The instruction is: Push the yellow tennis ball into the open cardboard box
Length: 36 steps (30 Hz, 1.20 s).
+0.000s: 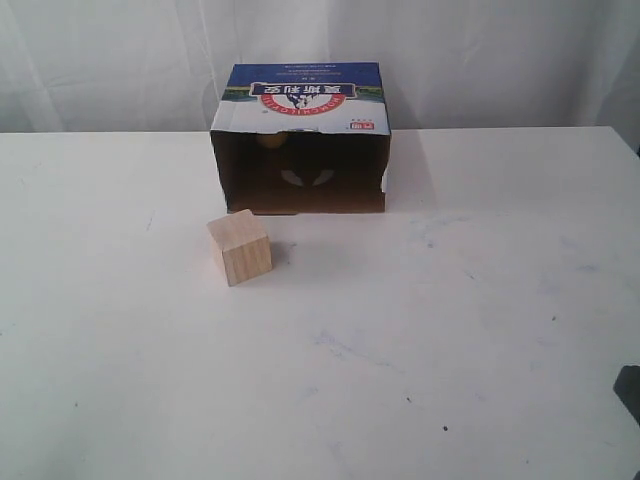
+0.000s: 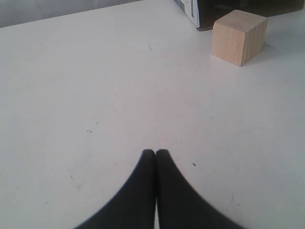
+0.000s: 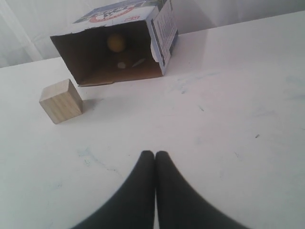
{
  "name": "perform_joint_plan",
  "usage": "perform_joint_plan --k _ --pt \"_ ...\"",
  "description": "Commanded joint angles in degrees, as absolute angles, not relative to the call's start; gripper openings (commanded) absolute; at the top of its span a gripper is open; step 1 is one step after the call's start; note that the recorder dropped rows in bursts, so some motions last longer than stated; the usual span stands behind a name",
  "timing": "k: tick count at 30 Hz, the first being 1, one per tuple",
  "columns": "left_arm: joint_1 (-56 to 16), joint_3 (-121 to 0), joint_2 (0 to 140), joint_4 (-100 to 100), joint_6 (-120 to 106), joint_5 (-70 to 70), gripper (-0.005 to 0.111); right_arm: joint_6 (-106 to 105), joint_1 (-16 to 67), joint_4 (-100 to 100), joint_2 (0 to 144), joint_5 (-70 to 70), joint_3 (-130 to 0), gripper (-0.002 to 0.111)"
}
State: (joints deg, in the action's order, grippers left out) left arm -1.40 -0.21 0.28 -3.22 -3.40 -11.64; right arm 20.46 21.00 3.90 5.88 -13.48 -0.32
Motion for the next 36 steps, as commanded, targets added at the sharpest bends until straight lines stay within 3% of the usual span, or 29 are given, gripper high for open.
perform_joint_plan --k 1,36 --pt "-1.24 0.00 0.00 -3.46 -2.98 -11.56 0.000 20.72 20.49 4.08 2.90 -18.47 0.00 0.000" --pt "-1.24 0.00 0.00 -3.46 -2.98 -11.56 0.000 20.61 20.49 4.08 0.00 -20.06 0.00 0.000"
